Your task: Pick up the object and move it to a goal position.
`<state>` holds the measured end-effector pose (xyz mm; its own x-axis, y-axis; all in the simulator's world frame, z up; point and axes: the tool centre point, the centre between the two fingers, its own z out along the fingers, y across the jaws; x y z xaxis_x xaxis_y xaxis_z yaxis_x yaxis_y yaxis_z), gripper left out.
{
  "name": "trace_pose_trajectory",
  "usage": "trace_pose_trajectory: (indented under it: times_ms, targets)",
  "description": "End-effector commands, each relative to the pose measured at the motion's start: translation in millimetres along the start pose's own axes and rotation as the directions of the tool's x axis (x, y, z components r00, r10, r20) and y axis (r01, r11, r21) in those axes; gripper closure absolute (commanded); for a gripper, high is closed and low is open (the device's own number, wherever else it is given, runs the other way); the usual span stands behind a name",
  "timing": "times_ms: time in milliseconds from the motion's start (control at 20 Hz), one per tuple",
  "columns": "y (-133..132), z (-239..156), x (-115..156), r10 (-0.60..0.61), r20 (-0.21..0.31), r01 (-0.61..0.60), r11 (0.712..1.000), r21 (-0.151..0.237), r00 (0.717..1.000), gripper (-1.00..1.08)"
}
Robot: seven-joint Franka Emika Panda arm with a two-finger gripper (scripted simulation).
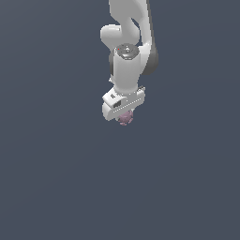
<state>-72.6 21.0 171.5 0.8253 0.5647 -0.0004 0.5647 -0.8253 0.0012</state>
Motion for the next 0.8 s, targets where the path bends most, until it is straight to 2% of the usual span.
trace_pose_trajectory:
  times_ms: [0, 400, 750]
  targets:
    - [-1, -18, -11, 0.000, 0.000, 0.000, 1.000, 0.001, 1.000, 1.08]
    - [-3, -58, -35, 0.000, -0.001, 0.000, 1.000, 0.002, 1.000, 1.08]
    - [-4, -72, -43, 0.000, -0.001, 0.000, 1.000, 0.002, 1.000, 1.08]
